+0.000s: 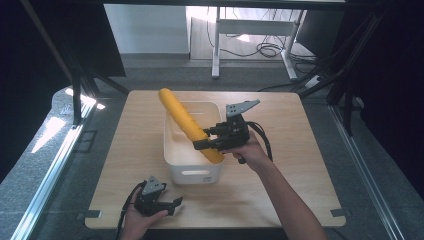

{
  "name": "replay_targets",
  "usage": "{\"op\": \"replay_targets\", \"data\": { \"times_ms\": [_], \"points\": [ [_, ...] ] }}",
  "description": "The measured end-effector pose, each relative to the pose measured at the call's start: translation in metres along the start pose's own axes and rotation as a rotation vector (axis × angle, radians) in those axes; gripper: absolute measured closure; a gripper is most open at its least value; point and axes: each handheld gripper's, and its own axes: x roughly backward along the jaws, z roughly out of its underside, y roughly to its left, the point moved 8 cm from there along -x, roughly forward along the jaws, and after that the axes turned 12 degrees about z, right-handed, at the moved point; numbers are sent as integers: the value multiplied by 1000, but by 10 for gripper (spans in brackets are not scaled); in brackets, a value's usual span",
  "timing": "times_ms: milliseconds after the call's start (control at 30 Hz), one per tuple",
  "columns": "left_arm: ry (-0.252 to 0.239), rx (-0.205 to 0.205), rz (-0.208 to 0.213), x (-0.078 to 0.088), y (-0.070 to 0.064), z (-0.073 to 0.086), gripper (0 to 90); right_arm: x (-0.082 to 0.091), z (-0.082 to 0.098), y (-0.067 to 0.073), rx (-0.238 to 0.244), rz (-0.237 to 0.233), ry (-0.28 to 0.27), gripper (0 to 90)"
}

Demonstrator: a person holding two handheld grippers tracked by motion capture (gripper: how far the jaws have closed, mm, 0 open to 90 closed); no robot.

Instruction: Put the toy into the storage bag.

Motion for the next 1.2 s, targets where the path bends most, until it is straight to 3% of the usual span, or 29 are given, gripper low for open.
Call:
{"op": "replay_targets", "data": {
  "times_ms": [300, 667, 967, 1200],
  "points": [
    [3, -2, 3, -1, 0, 0, 191, 3, 5, -6, 0, 13, 1, 490],
    [3, -2, 5, -1, -1, 0, 191, 0, 14, -9, -3, -9, 41, 492],
    [4, -5, 5, -1, -1, 0, 191, 6, 11, -9, 26, 40, 22, 432],
    [3, -6, 6, -1, -1, 0, 190, 11, 5, -5, 61, 99, -37, 382]
  ]
}}
